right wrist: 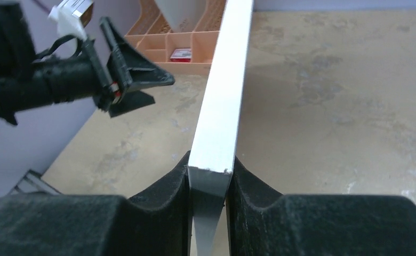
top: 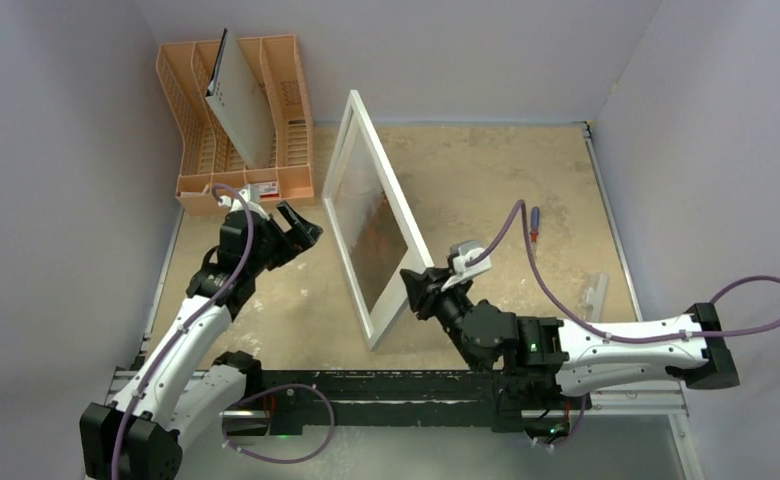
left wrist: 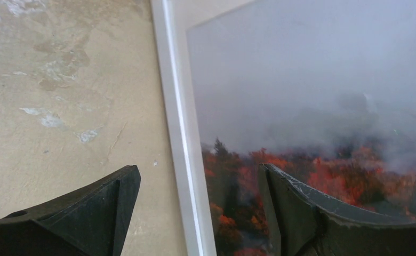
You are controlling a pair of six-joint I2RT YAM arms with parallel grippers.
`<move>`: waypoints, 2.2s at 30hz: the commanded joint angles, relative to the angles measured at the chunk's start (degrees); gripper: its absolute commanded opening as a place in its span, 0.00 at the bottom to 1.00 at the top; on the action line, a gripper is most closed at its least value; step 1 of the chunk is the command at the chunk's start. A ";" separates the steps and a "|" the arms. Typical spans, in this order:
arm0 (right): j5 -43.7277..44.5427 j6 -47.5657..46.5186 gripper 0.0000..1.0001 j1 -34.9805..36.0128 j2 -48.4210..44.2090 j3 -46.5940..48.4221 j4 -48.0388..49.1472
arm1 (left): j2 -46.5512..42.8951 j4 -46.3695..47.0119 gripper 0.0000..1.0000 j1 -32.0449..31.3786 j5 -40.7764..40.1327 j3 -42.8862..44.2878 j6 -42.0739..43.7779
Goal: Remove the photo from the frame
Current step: Turn over the photo frame at the center of the board.
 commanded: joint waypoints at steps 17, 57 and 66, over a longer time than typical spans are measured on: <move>-0.34 62.95 0.00 -8.30 -6.13 -9.42 -37.39 | 17.88 33.52 0.79 -5.67 32.86 -4.52 7.20; -15.54 88.82 0.14 -8.30 -16.74 -30.24 -43.61 | 37.54 23.93 0.71 -27.92 21.99 5.87 11.81; -15.60 91.92 0.17 -8.30 -18.02 -32.98 -47.30 | 27.65 11.88 0.76 -27.94 9.12 6.99 14.75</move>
